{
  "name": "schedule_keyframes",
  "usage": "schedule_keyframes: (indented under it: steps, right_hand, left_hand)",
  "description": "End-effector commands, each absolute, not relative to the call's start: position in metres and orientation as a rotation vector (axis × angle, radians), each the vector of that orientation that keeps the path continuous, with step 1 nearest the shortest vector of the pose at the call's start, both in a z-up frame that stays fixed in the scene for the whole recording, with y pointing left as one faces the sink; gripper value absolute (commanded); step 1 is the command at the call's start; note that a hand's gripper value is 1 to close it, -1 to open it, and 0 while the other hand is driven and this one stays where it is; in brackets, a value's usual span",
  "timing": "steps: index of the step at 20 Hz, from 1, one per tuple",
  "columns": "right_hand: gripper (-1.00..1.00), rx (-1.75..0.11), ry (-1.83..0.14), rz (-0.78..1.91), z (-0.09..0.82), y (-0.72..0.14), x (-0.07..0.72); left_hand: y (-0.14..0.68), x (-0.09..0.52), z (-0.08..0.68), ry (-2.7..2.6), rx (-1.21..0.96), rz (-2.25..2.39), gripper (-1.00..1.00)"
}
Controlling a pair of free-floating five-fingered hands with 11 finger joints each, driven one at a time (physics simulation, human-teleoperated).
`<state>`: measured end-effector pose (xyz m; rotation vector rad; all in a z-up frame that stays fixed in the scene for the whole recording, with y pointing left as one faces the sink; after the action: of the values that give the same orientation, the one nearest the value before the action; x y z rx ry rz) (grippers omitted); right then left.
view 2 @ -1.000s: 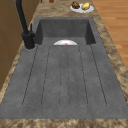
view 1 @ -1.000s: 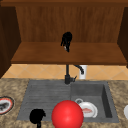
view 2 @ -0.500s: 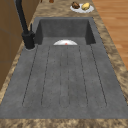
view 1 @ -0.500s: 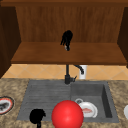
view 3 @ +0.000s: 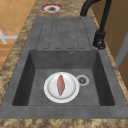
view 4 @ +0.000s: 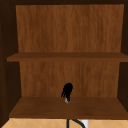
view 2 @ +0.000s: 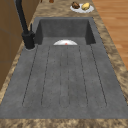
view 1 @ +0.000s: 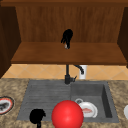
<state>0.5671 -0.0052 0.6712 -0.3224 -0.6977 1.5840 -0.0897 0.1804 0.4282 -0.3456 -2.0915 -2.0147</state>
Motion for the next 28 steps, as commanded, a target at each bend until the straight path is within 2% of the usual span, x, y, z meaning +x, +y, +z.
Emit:
schedule_keyframes:
  steps: [1, 13, 18, 28]
  right_hand:
    - [-1.0, -0.306, -0.711, 1.633, 0.672, -0.009, 0.585]
    - [-1.0, -0.316, -0.75, 1.626, 0.69, -0.028, 0.586]
    - [-1.0, -0.316, -0.743, 1.636, 0.671, -0.031, 0.594]
    - [-1.0, -0.443, -0.756, 1.619, 0.633, -0.018, 0.618]
  left_hand:
    - [0.18, -0.09, 0.428, -2.092, -0.346, -2.015, 0.0]
    - [0.18, -0.09, 0.428, -2.092, -0.346, -2.015, 0.0]
    - [0.18, -0.09, 0.428, -2.092, -0.346, -2.015, 0.0]
    - [0.18, -0.09, 0.428, -2.092, -0.346, -2.015, 0.0]
